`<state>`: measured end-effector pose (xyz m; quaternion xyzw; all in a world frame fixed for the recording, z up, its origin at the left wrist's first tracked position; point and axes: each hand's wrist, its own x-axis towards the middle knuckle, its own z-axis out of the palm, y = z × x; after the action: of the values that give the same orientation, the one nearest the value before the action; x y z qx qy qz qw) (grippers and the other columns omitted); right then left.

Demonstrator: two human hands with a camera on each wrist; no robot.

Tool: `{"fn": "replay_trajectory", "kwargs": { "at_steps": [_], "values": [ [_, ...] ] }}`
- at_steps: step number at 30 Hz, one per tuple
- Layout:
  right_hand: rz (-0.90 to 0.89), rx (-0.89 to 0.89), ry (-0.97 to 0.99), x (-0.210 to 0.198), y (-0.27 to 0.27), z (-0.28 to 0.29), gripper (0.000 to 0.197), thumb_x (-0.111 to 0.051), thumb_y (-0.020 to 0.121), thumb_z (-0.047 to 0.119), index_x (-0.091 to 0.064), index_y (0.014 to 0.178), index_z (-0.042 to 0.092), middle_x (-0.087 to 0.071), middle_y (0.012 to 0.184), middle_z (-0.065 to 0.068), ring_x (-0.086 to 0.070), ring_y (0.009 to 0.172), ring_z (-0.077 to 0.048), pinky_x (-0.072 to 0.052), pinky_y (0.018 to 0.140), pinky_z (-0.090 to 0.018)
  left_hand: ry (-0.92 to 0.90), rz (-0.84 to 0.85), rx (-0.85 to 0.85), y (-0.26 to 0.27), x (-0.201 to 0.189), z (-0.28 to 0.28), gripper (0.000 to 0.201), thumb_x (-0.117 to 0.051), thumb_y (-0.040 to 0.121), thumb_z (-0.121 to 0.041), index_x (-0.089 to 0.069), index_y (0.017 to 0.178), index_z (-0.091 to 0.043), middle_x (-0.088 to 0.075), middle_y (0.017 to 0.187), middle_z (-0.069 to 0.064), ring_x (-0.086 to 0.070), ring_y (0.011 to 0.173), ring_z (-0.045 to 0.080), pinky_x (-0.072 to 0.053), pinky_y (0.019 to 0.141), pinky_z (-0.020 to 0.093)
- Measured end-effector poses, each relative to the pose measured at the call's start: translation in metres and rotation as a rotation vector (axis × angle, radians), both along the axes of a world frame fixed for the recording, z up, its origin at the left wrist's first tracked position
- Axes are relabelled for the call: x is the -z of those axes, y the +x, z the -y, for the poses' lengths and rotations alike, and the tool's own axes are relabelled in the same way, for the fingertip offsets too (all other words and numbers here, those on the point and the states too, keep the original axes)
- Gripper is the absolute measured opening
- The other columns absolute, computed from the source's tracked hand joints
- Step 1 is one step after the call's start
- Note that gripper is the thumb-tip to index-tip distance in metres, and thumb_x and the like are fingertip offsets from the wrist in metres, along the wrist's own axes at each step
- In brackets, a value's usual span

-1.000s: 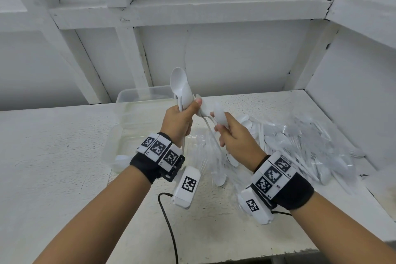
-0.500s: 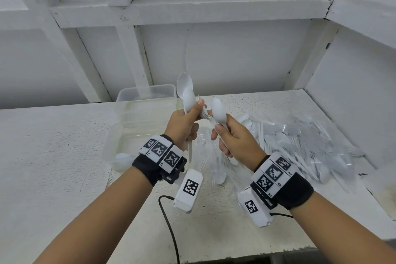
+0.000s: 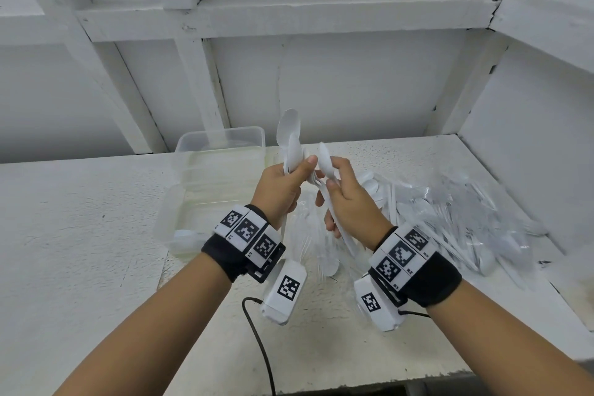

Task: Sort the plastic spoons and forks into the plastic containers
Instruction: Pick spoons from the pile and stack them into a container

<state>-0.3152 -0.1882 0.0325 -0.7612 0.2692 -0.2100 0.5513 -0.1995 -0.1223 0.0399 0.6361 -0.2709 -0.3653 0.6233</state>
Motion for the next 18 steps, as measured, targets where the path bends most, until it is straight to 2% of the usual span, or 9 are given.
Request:
{"fn": "replay_trajectory", "kwargs": {
  "at_steps": [2, 4, 7, 10, 12, 14, 16, 18],
  "values": [
    [0.026, 0.015, 0.039, -0.0004, 0.0008, 0.0011, 0.023, -0.03, 0.101, 0.018, -0.04, 0.118, 0.031, -0.054, 0.08, -0.008, -0.046, 0.042, -0.013, -0.039, 0.038, -0.023, 0.001, 0.006, -0.01, 0.0001, -0.0015, 0.0, 0.033, -0.059, 0.09, -0.035, -0.06, 0.067, -0.011, -0.029, 0.046, -0.001, -0.019, 0.036, 0.007, -0.016, 0.039, 0.02],
    [0.073, -0.003, 0.062, -0.0009, -0.0013, 0.0018, 0.024, -0.03, 0.101, 0.018, -0.048, 0.116, 0.025, -0.053, 0.078, -0.007, -0.043, 0.042, -0.011, -0.036, 0.038, -0.022, 0.006, 0.003, -0.021, 0.0012, -0.0018, 0.0003, 0.032, -0.059, 0.089, -0.035, -0.056, 0.073, -0.007, -0.025, 0.047, -0.003, -0.018, 0.035, 0.007, -0.017, 0.036, 0.018],
    [0.088, -0.054, 0.042, -0.001, -0.0038, 0.0016, 0.025, -0.031, 0.102, 0.024, -0.053, 0.11, 0.029, -0.052, 0.079, -0.006, -0.041, 0.045, -0.011, -0.036, 0.041, -0.023, 0.014, 0.009, -0.022, 0.0021, -0.0004, 0.0, 0.032, -0.059, 0.089, -0.035, -0.058, 0.09, -0.004, -0.025, 0.052, 0.001, -0.019, 0.035, 0.006, -0.017, 0.036, 0.017],
    [0.058, -0.075, 0.014, 0.0018, -0.0023, 0.001, 0.026, -0.04, 0.099, 0.019, -0.051, 0.12, 0.029, -0.051, 0.074, -0.001, -0.047, 0.05, -0.011, -0.044, 0.045, -0.023, 0.001, 0.015, -0.027, 0.0, -0.0006, -0.0008, 0.031, -0.061, 0.088, -0.035, -0.058, 0.087, -0.004, -0.025, 0.051, 0.0, -0.019, 0.036, 0.007, -0.016, 0.037, 0.019],
    [0.043, -0.056, 0.016, 0.0039, -0.0006, 0.0009, 0.031, -0.04, 0.099, 0.014, -0.051, 0.127, 0.022, -0.051, 0.071, -0.002, -0.054, 0.053, -0.008, -0.051, 0.052, -0.023, 0.001, 0.039, -0.028, -0.0008, -0.0014, -0.0014, 0.028, -0.062, 0.087, -0.034, -0.055, 0.076, -0.009, -0.026, 0.048, -0.003, -0.02, 0.036, 0.007, -0.018, 0.037, 0.018],
    [0.026, -0.021, -0.002, 0.0052, 0.0003, 0.0023, 0.031, -0.039, 0.099, 0.012, -0.053, 0.126, 0.019, -0.052, 0.07, -0.001, -0.056, 0.053, -0.007, -0.051, 0.053, -0.022, 0.002, 0.069, -0.027, -0.0004, -0.0019, -0.0016, 0.028, -0.063, 0.087, -0.033, -0.052, 0.071, -0.013, -0.027, 0.047, -0.005, -0.021, 0.036, 0.007, -0.019, 0.036, 0.018],
    [-0.008, 0.002, -0.069, 0.0065, 0.0007, 0.0044, 0.029, -0.038, 0.1, 0.014, -0.054, 0.124, 0.019, -0.053, 0.071, 0.002, -0.052, 0.052, -0.004, -0.044, 0.051, -0.019, 0.036, 0.106, -0.019, -0.0001, -0.0021, -0.0015, 0.03, -0.06, 0.087, -0.04, -0.054, 0.075, -0.014, -0.032, 0.052, -0.001, -0.022, 0.038, 0.007, -0.02, 0.036, 0.019],
    [-0.023, 0.036, -0.121, 0.0077, 0.0006, 0.0069, 0.03, -0.037, 0.1, 0.016, -0.054, 0.124, 0.016, -0.052, 0.071, 0.005, -0.045, 0.055, -0.004, -0.037, 0.053, -0.017, 0.08, 0.126, -0.013, -0.0001, -0.0022, -0.0018, 0.042, -0.047, 0.089, -0.054, -0.059, 0.09, -0.014, -0.048, 0.067, 0.006, -0.025, 0.038, 0.005, -0.021, 0.037, 0.019]
  ]
}}
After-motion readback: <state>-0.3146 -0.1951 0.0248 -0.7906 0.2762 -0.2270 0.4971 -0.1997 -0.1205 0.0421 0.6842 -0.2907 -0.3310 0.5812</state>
